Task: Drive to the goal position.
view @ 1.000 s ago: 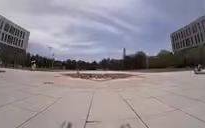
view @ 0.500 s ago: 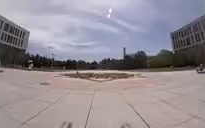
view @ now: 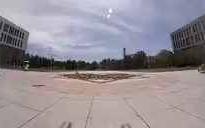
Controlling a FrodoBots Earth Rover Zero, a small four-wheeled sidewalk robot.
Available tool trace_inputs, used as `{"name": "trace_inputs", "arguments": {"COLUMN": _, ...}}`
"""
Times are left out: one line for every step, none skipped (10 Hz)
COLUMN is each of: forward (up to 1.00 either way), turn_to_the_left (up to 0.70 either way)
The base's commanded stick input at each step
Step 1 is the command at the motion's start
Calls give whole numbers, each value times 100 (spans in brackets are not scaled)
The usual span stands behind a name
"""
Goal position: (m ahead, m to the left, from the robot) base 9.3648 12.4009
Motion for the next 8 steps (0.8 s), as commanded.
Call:
{"name": "trace_inputs", "arguments": {"forward": 70, "turn_to_the_left": 4}}
{"name": "trace_inputs", "arguments": {"forward": 70, "turn_to_the_left": 0}}
{"name": "trace_inputs", "arguments": {"forward": 70, "turn_to_the_left": 0}}
{"name": "trace_inputs", "arguments": {"forward": 70, "turn_to_the_left": 0}}
{"name": "trace_inputs", "arguments": {"forward": 70, "turn_to_the_left": 0}}
{"name": "trace_inputs", "arguments": {"forward": 70, "turn_to_the_left": 0}}
{"name": "trace_inputs", "arguments": {"forward": 70, "turn_to_the_left": 0}}
{"name": "trace_inputs", "arguments": {"forward": 70, "turn_to_the_left": 0}}
